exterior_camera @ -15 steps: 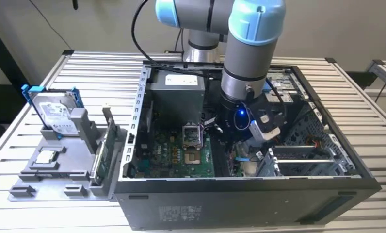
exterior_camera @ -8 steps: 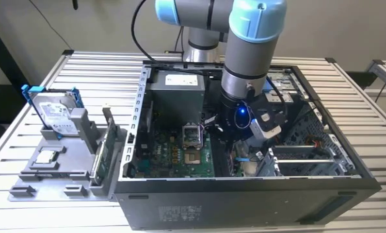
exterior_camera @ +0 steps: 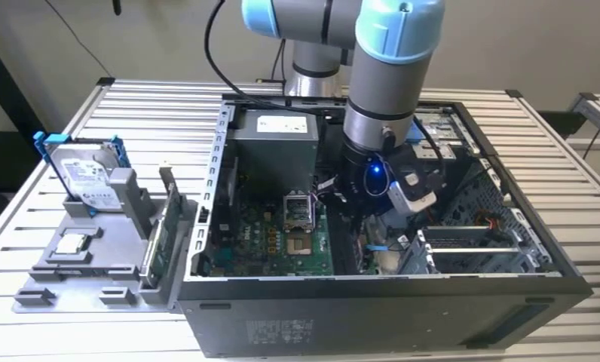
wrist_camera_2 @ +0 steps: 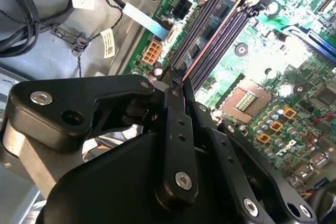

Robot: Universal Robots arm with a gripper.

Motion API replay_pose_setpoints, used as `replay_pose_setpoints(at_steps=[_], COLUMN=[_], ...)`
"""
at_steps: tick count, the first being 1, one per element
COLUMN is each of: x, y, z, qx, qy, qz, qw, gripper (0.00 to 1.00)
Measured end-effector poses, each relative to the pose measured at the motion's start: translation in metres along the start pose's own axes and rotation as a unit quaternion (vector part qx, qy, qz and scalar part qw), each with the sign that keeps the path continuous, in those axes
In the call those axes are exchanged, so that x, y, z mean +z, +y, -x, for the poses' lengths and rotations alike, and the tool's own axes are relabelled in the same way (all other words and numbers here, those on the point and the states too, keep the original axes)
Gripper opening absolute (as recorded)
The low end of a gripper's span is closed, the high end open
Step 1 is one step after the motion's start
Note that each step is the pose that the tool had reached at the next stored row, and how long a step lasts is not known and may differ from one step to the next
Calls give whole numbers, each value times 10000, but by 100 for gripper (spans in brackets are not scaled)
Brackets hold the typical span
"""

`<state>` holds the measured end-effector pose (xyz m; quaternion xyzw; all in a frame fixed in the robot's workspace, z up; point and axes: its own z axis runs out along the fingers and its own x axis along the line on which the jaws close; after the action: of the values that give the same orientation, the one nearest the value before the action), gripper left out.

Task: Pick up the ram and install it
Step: 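Insert the ram into the slot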

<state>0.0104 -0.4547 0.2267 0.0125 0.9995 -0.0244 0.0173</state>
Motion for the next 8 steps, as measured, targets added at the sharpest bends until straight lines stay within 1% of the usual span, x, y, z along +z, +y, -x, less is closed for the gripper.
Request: replay_pose_setpoints(at_steps=[4, 8], x=[35, 49], y=[12, 16], z=[-2, -3], qx=[0, 0], qy=[0, 1], qz=[-1, -2], qw=[10000, 10000], gripper=[14, 14])
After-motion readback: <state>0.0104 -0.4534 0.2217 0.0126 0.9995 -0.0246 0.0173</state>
